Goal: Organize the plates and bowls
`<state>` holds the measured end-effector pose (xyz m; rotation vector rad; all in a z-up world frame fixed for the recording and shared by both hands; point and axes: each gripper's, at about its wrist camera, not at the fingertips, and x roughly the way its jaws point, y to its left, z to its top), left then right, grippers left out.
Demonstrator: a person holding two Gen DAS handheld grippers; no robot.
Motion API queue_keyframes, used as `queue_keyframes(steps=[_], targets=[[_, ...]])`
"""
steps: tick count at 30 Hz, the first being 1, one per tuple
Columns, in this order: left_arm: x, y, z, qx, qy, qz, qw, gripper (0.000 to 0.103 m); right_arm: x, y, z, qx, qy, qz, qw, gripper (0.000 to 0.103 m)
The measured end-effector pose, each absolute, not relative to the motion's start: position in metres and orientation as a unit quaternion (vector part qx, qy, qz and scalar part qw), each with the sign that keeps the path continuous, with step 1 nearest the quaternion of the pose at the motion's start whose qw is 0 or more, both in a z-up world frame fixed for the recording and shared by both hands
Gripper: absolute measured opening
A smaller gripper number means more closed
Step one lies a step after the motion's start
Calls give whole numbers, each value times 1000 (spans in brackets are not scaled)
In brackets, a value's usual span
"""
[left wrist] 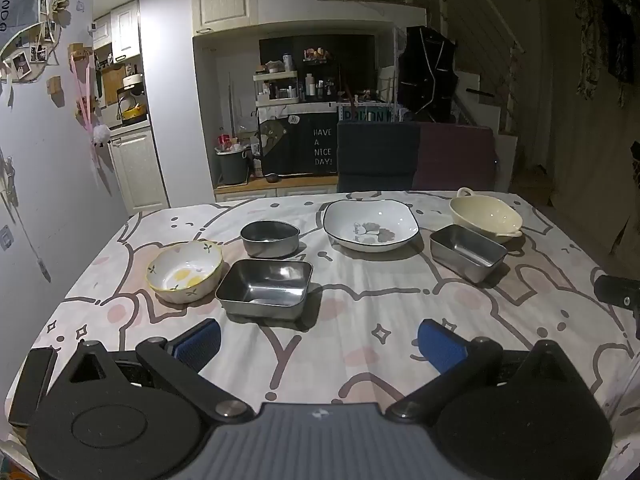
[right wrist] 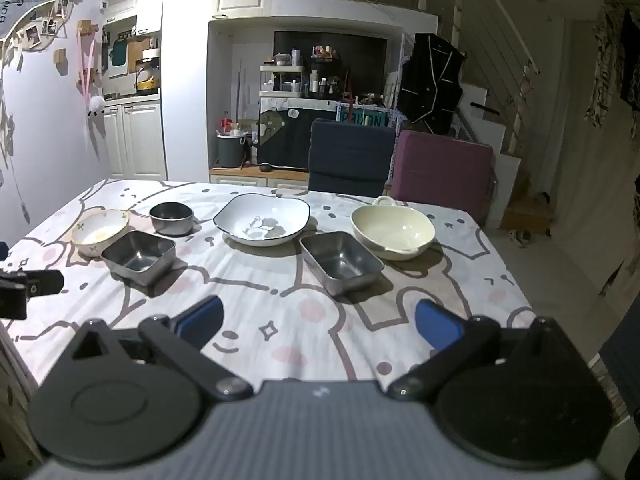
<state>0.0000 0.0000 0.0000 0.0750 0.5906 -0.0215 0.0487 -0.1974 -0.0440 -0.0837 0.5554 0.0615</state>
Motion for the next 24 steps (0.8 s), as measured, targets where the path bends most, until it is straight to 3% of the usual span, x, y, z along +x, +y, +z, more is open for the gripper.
queue_keyframes(steps=[24], targets=[[0,-6,1,34,290,-14,956,103,49,-197,-45,-41,275,30,960,103]])
